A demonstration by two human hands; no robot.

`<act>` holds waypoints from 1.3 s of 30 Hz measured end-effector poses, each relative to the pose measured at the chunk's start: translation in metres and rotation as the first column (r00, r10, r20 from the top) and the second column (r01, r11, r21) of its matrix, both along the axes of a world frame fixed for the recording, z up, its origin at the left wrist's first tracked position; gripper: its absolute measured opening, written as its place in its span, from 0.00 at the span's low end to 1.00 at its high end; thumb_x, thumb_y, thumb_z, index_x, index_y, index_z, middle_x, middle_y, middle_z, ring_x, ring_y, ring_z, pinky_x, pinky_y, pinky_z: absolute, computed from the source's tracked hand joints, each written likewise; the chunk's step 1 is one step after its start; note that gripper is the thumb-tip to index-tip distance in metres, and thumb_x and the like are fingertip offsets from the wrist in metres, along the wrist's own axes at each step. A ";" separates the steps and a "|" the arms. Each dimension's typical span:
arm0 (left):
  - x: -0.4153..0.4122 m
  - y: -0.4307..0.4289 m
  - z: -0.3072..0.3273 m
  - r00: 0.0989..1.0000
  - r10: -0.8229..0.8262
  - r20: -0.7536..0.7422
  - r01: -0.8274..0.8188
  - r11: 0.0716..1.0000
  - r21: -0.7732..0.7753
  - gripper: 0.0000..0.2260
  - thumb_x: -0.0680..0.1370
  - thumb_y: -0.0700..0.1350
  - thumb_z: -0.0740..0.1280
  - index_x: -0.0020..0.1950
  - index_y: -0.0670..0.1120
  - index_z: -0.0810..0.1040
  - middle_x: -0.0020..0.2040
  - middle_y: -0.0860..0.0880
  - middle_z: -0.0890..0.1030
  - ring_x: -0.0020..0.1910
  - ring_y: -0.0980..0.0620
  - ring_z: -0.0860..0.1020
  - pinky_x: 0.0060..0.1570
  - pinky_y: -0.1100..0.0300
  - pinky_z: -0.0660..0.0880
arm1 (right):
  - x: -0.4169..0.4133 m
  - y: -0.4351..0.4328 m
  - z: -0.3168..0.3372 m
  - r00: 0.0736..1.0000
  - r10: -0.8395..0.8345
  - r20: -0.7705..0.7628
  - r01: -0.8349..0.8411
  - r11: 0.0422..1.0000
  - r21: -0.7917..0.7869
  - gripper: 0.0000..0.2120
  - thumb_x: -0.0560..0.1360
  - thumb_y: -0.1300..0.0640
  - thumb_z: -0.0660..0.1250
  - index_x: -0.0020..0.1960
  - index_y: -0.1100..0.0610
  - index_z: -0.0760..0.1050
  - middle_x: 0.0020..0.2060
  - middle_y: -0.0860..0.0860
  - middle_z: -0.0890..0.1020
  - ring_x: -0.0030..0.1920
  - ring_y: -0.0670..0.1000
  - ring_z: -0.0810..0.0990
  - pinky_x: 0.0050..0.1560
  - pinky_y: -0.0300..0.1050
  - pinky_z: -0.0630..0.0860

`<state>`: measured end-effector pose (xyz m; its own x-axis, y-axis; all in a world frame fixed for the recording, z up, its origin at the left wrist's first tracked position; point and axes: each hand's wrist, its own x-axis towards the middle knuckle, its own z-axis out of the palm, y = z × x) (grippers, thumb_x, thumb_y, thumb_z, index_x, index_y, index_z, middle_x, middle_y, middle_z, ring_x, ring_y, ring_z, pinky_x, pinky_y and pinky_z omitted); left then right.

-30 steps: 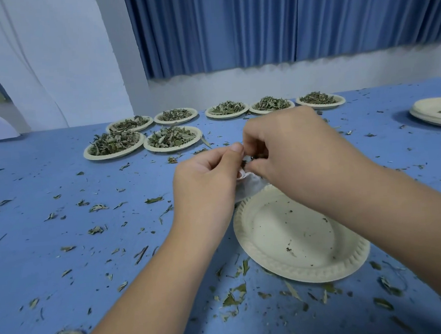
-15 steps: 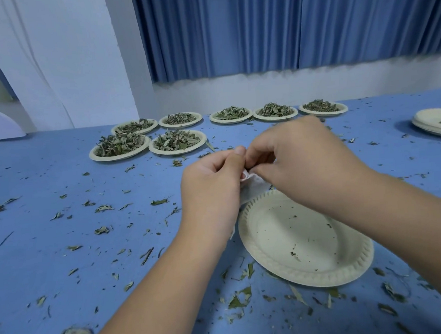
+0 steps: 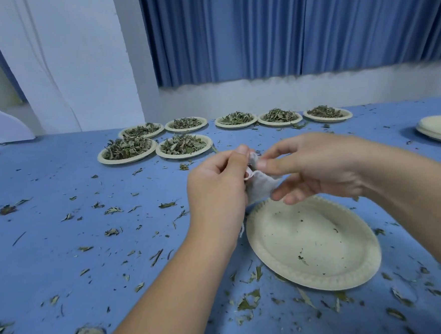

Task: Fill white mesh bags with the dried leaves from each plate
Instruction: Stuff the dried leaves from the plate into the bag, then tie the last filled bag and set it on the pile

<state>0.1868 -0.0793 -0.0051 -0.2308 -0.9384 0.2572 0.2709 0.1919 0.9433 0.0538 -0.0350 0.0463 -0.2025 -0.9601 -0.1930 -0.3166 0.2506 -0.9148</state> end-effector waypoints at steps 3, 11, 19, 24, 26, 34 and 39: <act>0.000 0.002 0.002 0.999 -0.012 -0.036 0.012 1.000 -0.004 0.12 0.79 0.45 0.68 0.36 0.47 0.84 0.34 0.50 0.82 0.40 0.41 0.82 0.52 0.39 0.79 | 0.008 -0.005 -0.003 0.994 -0.008 0.105 0.014 0.998 -0.059 0.15 0.69 0.57 0.74 0.52 0.63 0.76 0.32 0.52 0.81 0.32 0.54 0.82 0.31 0.40 0.79; 0.004 -0.001 0.004 0.997 0.074 -0.037 -0.073 0.997 0.012 0.13 0.80 0.46 0.67 0.37 0.46 0.84 0.29 0.50 0.73 0.32 0.49 0.72 0.48 0.38 0.79 | 0.019 -0.008 -0.003 1.000 0.007 -0.016 -0.009 0.996 -0.091 0.06 0.74 0.64 0.67 0.50 0.62 0.79 0.41 0.59 0.83 0.34 0.52 0.81 0.33 0.41 0.78; 0.003 0.006 0.005 1.000 -0.001 -0.014 0.000 1.000 -0.028 0.12 0.79 0.45 0.67 0.38 0.45 0.84 0.25 0.56 0.72 0.25 0.56 0.72 0.40 0.50 0.79 | 0.014 -0.018 -0.012 0.995 -0.095 0.029 0.098 0.985 -0.144 0.10 0.72 0.56 0.73 0.37 0.59 0.74 0.29 0.54 0.77 0.27 0.49 0.72 0.28 0.40 0.73; -0.001 0.013 0.006 0.999 -0.018 0.050 0.023 0.994 -0.109 0.12 0.79 0.45 0.67 0.40 0.37 0.81 0.27 0.50 0.72 0.29 0.50 0.68 0.29 0.61 0.63 | 0.018 -0.024 -0.015 0.958 -0.184 -0.220 0.150 0.975 -0.161 0.05 0.71 0.65 0.63 0.41 0.63 0.78 0.30 0.56 0.75 0.30 0.53 0.71 0.34 0.44 0.70; -0.005 0.016 0.008 0.999 -0.029 0.036 0.032 0.994 -0.107 0.13 0.79 0.44 0.67 0.41 0.35 0.80 0.25 0.50 0.71 0.27 0.50 0.68 0.26 0.63 0.62 | 0.015 -0.021 -0.012 0.932 -0.208 -0.298 0.165 0.973 -0.163 0.06 0.72 0.62 0.63 0.42 0.62 0.79 0.32 0.56 0.76 0.32 0.53 0.71 0.36 0.46 0.70; -0.053 0.026 0.034 0.991 -0.087 0.098 0.103 0.979 -0.174 0.12 0.80 0.47 0.66 0.39 0.50 0.85 0.26 0.55 0.73 0.25 0.58 0.69 0.29 0.63 0.67 | -0.051 0.033 0.012 0.984 -0.173 -0.052 0.148 0.936 -0.320 0.06 0.71 0.59 0.73 0.42 0.61 0.78 0.35 0.54 0.82 0.35 0.50 0.81 0.44 0.43 0.81; -0.121 0.038 0.056 0.981 -0.184 0.057 0.190 0.973 -0.129 0.10 0.80 0.43 0.65 0.44 0.47 0.84 0.24 0.57 0.70 0.23 0.58 0.66 0.25 0.66 0.63 | -0.118 0.082 0.021 0.961 -0.178 0.210 0.254 0.871 -0.420 0.05 0.75 0.57 0.70 0.43 0.59 0.81 0.40 0.54 0.83 0.40 0.50 0.82 0.43 0.41 0.80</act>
<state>0.0654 -0.0413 0.0510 -0.4133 -0.8354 0.3624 0.2723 0.2665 0.9246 -0.0643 0.0472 0.0674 -0.4172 -0.8887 0.1901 -0.1417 -0.1430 -0.9795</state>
